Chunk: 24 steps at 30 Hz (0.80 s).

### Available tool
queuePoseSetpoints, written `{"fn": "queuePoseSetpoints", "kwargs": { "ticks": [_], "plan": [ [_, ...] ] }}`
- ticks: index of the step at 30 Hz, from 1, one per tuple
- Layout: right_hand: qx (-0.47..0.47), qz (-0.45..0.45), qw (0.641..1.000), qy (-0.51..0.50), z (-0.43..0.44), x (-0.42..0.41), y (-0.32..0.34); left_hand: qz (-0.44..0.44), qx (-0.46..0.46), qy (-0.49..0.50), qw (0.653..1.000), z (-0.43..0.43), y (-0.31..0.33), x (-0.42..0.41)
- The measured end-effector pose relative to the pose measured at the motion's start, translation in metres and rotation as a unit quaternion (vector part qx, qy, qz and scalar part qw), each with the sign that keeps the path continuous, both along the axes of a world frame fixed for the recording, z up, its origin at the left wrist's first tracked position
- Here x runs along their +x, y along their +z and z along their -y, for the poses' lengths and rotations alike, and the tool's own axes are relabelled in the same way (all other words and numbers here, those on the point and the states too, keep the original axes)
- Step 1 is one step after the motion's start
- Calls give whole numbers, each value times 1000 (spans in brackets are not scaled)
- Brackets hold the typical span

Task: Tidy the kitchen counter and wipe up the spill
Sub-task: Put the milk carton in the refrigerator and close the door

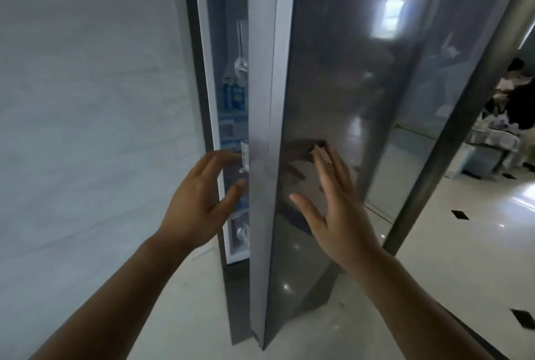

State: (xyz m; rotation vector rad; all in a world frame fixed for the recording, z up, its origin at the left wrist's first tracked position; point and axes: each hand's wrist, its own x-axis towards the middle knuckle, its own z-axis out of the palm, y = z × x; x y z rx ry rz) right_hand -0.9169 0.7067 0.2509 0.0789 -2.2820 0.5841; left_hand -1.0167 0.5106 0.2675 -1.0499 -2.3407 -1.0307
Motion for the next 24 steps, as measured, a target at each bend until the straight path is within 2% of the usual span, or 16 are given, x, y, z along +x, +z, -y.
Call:
{"fn": "queuePoseSetpoints", "kwargs": {
  "ticks": [4, 14, 24],
  "plan": [
    [18, 8, 1000, 15, -4, -46, 3, 7, 34, 43, 998, -4, 15, -19],
    [32, -86, 996, -17, -16, -127, -1, 67, 112, 34, 991, -18, 16, -69],
    [100, -66, 992, -28, -33, -201, -11, 113, 143, 148, 972, -41, 11, -123]
  ]
}}
